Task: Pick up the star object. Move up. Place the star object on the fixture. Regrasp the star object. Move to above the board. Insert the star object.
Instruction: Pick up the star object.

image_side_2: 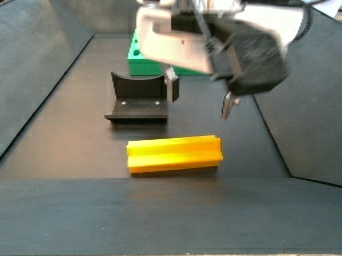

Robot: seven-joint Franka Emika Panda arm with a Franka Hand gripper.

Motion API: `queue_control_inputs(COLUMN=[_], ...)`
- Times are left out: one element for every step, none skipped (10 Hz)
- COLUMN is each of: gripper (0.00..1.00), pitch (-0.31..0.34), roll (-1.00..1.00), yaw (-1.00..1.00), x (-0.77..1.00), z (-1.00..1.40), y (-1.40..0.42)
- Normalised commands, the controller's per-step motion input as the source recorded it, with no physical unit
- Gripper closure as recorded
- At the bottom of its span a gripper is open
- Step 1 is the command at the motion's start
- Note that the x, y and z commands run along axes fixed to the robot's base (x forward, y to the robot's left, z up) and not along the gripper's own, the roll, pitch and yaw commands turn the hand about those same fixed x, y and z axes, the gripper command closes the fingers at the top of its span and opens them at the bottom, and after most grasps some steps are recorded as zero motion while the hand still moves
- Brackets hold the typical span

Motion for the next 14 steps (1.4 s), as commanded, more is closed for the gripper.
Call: queue_control_inputs(gripper=[0.00, 0.00, 0.00, 0.00, 0.00, 0.00, 0.00, 0.00, 0.00, 0.00, 0.00, 0.00, 0.00, 0.00], pitch=[-0.013, -0.019, 0.000, 0.000, 0.040, 0.000, 0.000, 0.000, -0.074, 0.000, 0.000, 0.014, 0.069, 0.000], roll=[0.01, 0.01, 0.07, 0.02, 0.00, 0.00, 0.00, 0.00, 0.00, -0.12, 0.00, 0.00, -0.16, -0.28], yaw=[-1.00, -1.00, -0.63, 0.00, -0.74, -1.00, -1.00, -1.00, 0.00, -0.11, -0.48, -0.56, 0.00, -0.23], x=[0.00, 0.00, -0.03, 0.00, 0.32, 0.00, 0.00, 0.00, -0.24, 0.00, 0.07, 0.14, 0.15, 0.20], z=[-0.55, -0.55, -0.21, 0.00, -0.26, -0.30, -0.32, -0.31, 0.00, -0.02, 0.00, 0.00, -0.13, -0.54], y=[0.00, 0.00, 0.33, 0.00, 0.26, 0.02, 0.00, 0.00, 0.00, 0.32, 0.51, 0.43, 0.45, 0.12])
